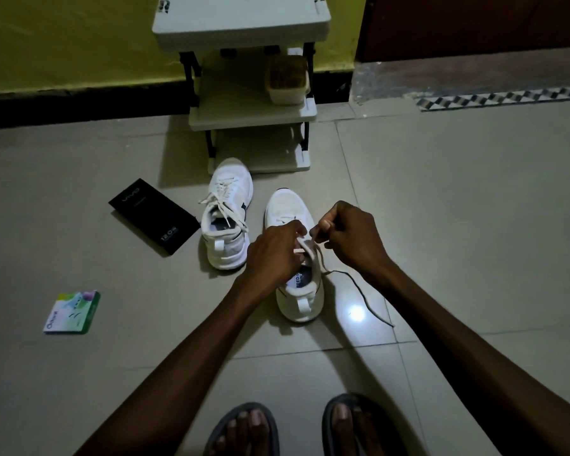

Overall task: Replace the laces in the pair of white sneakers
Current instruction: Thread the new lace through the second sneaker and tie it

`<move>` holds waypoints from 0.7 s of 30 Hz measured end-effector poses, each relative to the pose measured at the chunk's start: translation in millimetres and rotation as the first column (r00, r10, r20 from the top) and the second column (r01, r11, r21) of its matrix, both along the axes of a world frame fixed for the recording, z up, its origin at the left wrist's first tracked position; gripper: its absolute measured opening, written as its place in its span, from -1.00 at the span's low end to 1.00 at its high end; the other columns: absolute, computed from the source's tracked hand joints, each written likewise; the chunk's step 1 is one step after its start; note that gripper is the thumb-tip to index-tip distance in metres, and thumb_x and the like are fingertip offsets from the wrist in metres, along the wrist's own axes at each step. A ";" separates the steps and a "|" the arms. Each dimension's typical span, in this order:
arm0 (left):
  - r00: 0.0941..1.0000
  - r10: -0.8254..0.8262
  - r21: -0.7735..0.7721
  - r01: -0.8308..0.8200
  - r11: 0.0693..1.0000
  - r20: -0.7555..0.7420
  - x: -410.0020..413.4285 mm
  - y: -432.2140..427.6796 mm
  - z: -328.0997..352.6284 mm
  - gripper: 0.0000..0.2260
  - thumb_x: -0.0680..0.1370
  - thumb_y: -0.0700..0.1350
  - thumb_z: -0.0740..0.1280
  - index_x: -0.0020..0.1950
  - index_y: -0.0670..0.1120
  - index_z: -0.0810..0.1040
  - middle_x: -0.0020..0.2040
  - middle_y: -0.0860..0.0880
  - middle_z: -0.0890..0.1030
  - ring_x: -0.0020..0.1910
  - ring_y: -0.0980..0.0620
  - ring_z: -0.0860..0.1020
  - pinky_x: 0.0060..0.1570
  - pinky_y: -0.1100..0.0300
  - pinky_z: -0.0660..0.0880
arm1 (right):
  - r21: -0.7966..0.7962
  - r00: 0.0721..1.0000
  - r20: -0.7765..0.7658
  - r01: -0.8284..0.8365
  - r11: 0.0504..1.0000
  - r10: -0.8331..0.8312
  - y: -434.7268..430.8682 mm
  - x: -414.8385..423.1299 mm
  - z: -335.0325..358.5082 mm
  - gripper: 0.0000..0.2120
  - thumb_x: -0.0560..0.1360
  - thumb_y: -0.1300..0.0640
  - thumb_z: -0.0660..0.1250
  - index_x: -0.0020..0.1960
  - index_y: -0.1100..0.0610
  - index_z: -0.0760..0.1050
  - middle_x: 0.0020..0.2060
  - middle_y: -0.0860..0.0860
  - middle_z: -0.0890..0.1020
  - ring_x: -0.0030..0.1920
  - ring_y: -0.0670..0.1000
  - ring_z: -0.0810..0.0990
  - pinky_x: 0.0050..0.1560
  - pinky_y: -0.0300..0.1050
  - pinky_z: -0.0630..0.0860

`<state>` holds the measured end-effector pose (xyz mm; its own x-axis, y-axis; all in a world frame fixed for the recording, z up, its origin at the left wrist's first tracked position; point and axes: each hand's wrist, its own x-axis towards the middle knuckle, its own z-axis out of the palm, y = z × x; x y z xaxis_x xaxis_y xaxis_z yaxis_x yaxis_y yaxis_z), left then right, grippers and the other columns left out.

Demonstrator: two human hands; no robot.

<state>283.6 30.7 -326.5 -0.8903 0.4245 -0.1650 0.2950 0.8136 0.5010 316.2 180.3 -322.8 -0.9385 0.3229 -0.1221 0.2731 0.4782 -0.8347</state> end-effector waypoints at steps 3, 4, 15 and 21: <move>1.000 0.001 0.000 -0.001 1.000 0.000 -1.4 -0.2 0.8 -0.66 0.47 -0.02 0.42 0.23 0.11 0.50 0.05 0.00 0.63 0.08 -0.08 0.58 -0.14 0.17 0.39 | -0.055 0.999 -0.047 -0.011 0.998 0.009 -3.2 1.5 12.1 -0.86 0.52 0.25 0.28 -0.21 0.11 0.46 -0.29 -0.05 0.70 -0.15 -0.03 0.68 0.00 0.14 0.60; 1.000 0.000 -0.015 0.000 1.000 -0.007 -1.0 0.1 2.0 -0.67 0.47 -0.01 0.42 0.22 0.12 0.51 0.05 0.00 0.63 0.07 -0.08 0.58 -0.15 0.17 0.37 | -0.103 0.998 -0.059 -0.010 0.995 0.004 -4.0 3.3 17.8 -0.87 0.53 0.26 0.26 -0.19 0.14 0.46 -0.29 -0.02 0.70 -0.15 -0.02 0.69 0.01 0.13 0.60; 0.995 -0.020 -0.036 0.017 0.999 -0.100 2.0 -2.8 5.1 -0.69 0.46 -0.13 0.37 0.18 0.09 0.55 0.04 0.03 0.65 0.05 -0.05 0.58 -0.03 0.17 0.39 | -0.477 0.981 -0.195 -0.073 0.876 -0.024 1.9 -2.1 107.7 -0.83 0.60 0.30 0.13 -0.10 0.16 0.46 -0.36 0.01 0.51 -0.43 -0.11 0.42 -0.39 -0.27 0.36; 0.919 -0.154 -0.073 0.137 0.988 -0.363 -10.7 -9.4 10.3 -0.64 0.43 -0.24 0.41 0.16 0.09 0.56 0.00 0.09 0.60 0.10 -0.01 0.44 0.07 0.10 0.26 | 0.415 0.804 0.556 -0.486 0.769 0.209 -0.3 3.1 25.0 -0.62 0.52 -0.20 0.29 0.05 0.11 0.59 -0.06 0.09 0.63 -0.02 0.12 0.60 -0.08 -0.09 0.50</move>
